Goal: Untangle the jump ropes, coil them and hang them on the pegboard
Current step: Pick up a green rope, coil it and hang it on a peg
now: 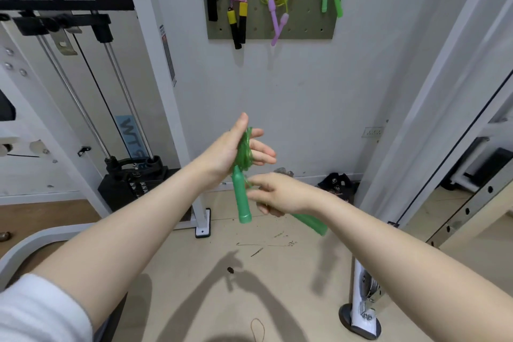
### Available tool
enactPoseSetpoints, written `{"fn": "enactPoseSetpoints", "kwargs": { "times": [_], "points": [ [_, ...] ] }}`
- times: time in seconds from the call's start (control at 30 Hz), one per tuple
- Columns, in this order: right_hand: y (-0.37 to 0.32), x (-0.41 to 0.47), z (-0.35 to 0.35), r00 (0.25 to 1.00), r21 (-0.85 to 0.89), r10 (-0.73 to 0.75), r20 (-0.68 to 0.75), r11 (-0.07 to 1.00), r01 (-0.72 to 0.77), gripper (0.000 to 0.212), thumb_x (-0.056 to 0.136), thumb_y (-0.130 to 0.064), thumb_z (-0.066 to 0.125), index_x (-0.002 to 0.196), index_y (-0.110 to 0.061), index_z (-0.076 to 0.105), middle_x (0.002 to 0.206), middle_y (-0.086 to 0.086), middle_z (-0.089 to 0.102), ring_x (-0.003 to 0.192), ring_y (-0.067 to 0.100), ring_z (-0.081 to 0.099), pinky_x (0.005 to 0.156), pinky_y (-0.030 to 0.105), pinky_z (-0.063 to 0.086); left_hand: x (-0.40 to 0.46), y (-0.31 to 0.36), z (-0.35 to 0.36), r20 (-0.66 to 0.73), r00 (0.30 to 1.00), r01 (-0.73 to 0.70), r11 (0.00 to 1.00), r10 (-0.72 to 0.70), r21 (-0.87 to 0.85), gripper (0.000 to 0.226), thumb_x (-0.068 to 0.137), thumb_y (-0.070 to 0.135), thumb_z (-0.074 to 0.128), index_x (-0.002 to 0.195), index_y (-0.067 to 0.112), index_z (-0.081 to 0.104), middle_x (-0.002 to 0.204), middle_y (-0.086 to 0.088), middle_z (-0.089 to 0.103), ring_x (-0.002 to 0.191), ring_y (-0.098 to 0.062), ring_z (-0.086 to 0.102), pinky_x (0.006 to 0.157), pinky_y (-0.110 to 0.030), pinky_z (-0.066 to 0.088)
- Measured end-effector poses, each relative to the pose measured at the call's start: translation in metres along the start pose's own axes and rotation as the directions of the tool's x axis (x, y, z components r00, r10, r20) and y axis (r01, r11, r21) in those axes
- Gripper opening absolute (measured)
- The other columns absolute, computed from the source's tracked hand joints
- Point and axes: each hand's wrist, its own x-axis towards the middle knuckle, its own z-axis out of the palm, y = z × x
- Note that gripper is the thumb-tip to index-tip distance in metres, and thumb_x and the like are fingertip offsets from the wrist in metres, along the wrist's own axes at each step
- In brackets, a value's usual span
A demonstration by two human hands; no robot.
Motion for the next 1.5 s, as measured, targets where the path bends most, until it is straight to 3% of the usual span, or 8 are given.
{"fn": "enactPoseSetpoints", "kwargs": {
  "times": [0.23, 0.33, 0.47, 0.6, 0.77, 1.03, 1.27, 1.5],
  "points": [
    [-0.022, -0.005, -0.039, 0.976, -0.464, -0.177, -0.127, 0.880, 0.099, 0.020, 0.085, -0.029, 0.066, 0.101, -0.018, 0.061, 0.079, -0.004, 0.063, 0.057, 0.001, 0.051, 0.067, 0.029, 0.044, -0.001, -0.013, -0.010, 0.031, 0.997, 0.054, 0.892, -0.076, 0.448, 0.074, 0.092, 0.058, 0.012, 0.077, 0.010, 0.066, 0.068, -0.012, 0.066, 0.066, -0.018, 0.063, 0.073, -0.025, 0.048],
    [-0.017, -0.001, -0.052, 0.918, -0.462, -0.207, -0.338, 0.886, 0.029, 0.037, 0.077, -0.042, 0.071, 0.095, -0.024, 0.043, 0.082, -0.006, 0.060, 0.069, 0.013, 0.050, 0.064, 0.033, 0.042, -0.001, -0.008, -0.001, 0.194, 0.980, -0.017, 0.947, -0.048, 0.322, 0.079, 0.081, 0.067, 0.007, 0.062, 0.003, 0.051, 0.046, -0.004, 0.053, 0.036, -0.014, 0.042, 0.057, -0.029, 0.038],
    [-0.012, 0.008, -0.062, 0.917, -0.260, -0.246, -0.315, 0.951, 0.166, 0.066, 0.074, -0.043, 0.074, 0.128, -0.026, 0.041, 0.121, -0.013, 0.052, 0.075, -0.021, 0.045, 0.064, 0.011, 0.034, 0.006, -0.003, -0.009, 0.276, 0.955, 0.069, 0.988, -0.105, 0.136, 0.088, 0.076, 0.080, 0.011, 0.051, 0.007, 0.054, 0.038, -0.003, 0.040, 0.036, -0.017, 0.028, 0.053, -0.031, 0.027],
    [-0.013, 0.023, -0.061, 0.963, 0.127, -0.269, 0.027, 0.956, 0.263, 0.050, 0.083, -0.015, 0.069, 0.121, -0.036, 0.045, 0.118, -0.006, 0.059, 0.072, 0.009, 0.064, 0.050, 0.022, 0.044, 0.012, -0.003, -0.022, 0.337, 0.929, 0.082, 0.972, -0.154, 0.220, 0.087, 0.076, 0.082, 0.017, 0.060, 0.009, 0.063, 0.067, -0.021, 0.046, 0.063, -0.034, 0.035, 0.058, -0.033, 0.028],
    [-0.009, 0.052, -0.060, 0.975, 0.207, -0.222, 0.007, 0.954, 0.216, 0.021, 0.088, -0.008, 0.062, 0.103, -0.018, 0.051, 0.076, -0.006, 0.065, 0.056, 0.011, 0.054, 0.047, 0.023, 0.041, 0.029, -0.002, -0.039, 0.378, 0.897, 0.132, 0.955, -0.229, 0.264, 0.078, 0.083, 0.067, 0.014, 0.069, 0.017, 0.073, 0.054, -0.008, 0.057, 0.040, -0.018, 0.042, 0.057, -0.030, 0.037],
    [0.014, 0.109, -0.092, 0.975, 0.461, -0.014, -0.223, 0.880, 0.118, 0.012, 0.089, -0.017, 0.061, 0.099, -0.012, 0.056, 0.081, 0.001, 0.068, 0.048, 0.010, 0.044, 0.052, 0.026, 0.037, 0.102, 0.005, -0.093, -0.134, 0.991, 0.034, 0.999, -0.029, 0.036, 0.038, 0.079, 0.043, 0.057, 0.076, 0.006, 0.065, 0.070, -0.010, 0.061, 0.059, -0.018, 0.053, 0.058, -0.021, 0.045],
    [0.018, 0.183, -0.137, 0.949, 0.220, 0.012, -0.314, 0.974, 0.060, 0.014, 0.087, -0.017, 0.063, 0.096, -0.008, 0.056, 0.081, 0.003, 0.061, 0.043, -0.001, 0.045, 0.045, 0.019, 0.038, 0.185, 0.010, -0.119, 0.141, 0.979, 0.119, 0.974, -0.148, 0.193, 0.044, 0.076, 0.048, 0.056, 0.098, 0.012, 0.068, 0.080, 0.002, 0.069, 0.078, -0.011, 0.062, 0.081, -0.028, 0.048],
    [0.041, 0.276, -0.175, 0.767, -0.151, -0.032, -0.641, 0.985, -0.085, 0.044, 0.087, -0.027, 0.061, 0.127, -0.016, 0.048, 0.119, 0.001, 0.048, 0.087, 0.010, 0.051, 0.075, 0.025, 0.041, 0.285, 0.010, -0.166, -0.179, 0.984, 0.016, 1.000, -0.013, 0.017, 0.027, 0.097, 0.034, 0.047, 0.097, 0.017, 0.068, 0.106, -0.010, 0.069, 0.106, -0.027, 0.062, 0.102, -0.039, 0.043]
  ]
}}
